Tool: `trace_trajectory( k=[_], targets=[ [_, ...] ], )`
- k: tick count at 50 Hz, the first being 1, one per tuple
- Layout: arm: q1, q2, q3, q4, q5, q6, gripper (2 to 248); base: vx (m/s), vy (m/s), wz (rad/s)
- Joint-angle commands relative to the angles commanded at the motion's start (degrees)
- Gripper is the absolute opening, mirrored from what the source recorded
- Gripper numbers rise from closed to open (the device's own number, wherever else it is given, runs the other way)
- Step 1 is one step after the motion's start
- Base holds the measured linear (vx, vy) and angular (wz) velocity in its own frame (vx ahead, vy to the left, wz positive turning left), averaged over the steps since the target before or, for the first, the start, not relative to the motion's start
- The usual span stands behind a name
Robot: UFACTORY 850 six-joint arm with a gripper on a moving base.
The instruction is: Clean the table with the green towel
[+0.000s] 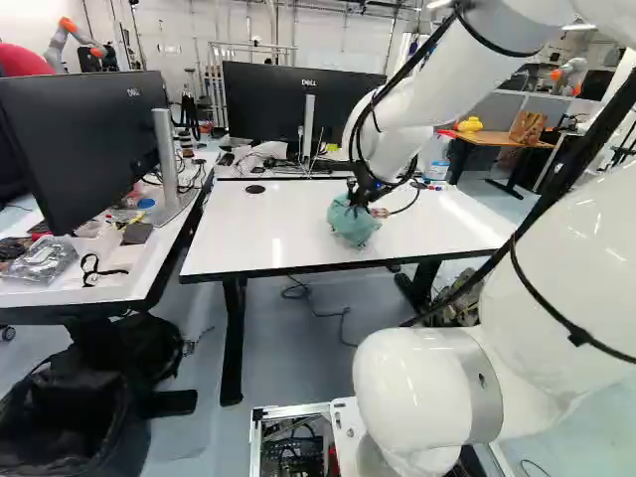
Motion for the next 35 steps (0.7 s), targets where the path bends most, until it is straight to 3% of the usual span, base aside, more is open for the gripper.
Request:
trace_trajectory(
  k=[35],
  targets=[
    [0.77, 0.62, 0.55, 2.84, -9.76, 0.0, 38, 0.0, 0.0, 0.0]
  ],
)
